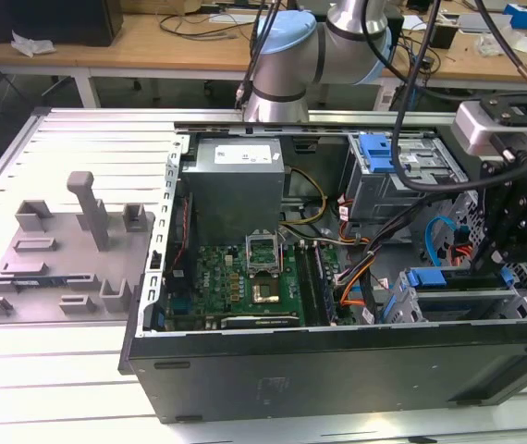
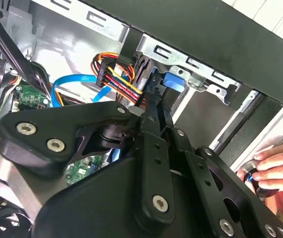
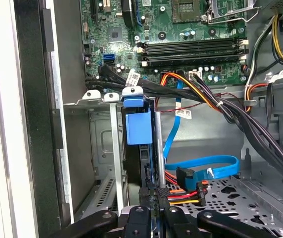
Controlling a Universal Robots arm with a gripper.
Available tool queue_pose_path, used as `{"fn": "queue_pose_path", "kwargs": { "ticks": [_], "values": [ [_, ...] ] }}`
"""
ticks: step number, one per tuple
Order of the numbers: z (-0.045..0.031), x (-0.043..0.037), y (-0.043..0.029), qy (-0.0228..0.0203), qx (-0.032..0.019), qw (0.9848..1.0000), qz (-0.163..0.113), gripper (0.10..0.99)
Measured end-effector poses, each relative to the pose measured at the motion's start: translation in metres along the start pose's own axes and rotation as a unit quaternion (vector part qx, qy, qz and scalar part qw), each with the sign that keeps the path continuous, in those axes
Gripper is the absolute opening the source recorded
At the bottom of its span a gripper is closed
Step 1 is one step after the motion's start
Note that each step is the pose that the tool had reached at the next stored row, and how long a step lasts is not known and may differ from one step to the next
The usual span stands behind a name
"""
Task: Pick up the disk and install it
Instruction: 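Insert the first disk wire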
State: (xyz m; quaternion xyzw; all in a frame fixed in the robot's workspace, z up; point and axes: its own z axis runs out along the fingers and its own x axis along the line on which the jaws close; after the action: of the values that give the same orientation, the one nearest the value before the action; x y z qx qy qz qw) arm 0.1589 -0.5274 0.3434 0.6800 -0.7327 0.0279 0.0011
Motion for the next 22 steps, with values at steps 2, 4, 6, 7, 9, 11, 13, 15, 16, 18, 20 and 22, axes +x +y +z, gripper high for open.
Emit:
{"fn": "queue_pose_path", "kwargs": {
  "ticks": [2,4,6,7,9,11,13,15,16,18,20,22],
  "values": [
    [0.0006,0.0,0.0,0.0,0.0,1.0,0.0,0.169],
    [0.0013,0.0,0.0001,0.0,0.0,1.0,-0.001,0.169],
    [0.0017,-0.0001,0.0001,0.0,0.0001,1.0,-0.002,0.169],
    [0.0019,-0.0001,0.0001,-0.0001,0.0001,1.0,-0.002,0.169],
    [0.0021,-0.0001,0.0001,-0.0001,0.0001,1.0,-0.003,0.169],
    [0.0024,-0.0001,0.0001,-0.0002,0.0001,1.0,-0.004,0.169],
    [0.0031,0.0,0.0001,-0.0003,0.0002,1.0,-0.005,0.169],
    [0.0038,0.0002,0.0001,-0.0003,0.0002,1.0,-0.006,0.169],
    [0.004,0.0003,0.0001,-0.0003,0.0002,1.0,-0.006,0.169],
    [0.0046,0.0007,0.0001,-0.0004,0.0002,1.0,-0.007,0.169],
    [0.005,0.0015,0.0001,-0.0003,0.0001,1.0,-0.007,0.169],
    [0.0057,0.0023,0.0,-0.0004,-0.0002,1.0,-0.007,0.169]
  ]
}}
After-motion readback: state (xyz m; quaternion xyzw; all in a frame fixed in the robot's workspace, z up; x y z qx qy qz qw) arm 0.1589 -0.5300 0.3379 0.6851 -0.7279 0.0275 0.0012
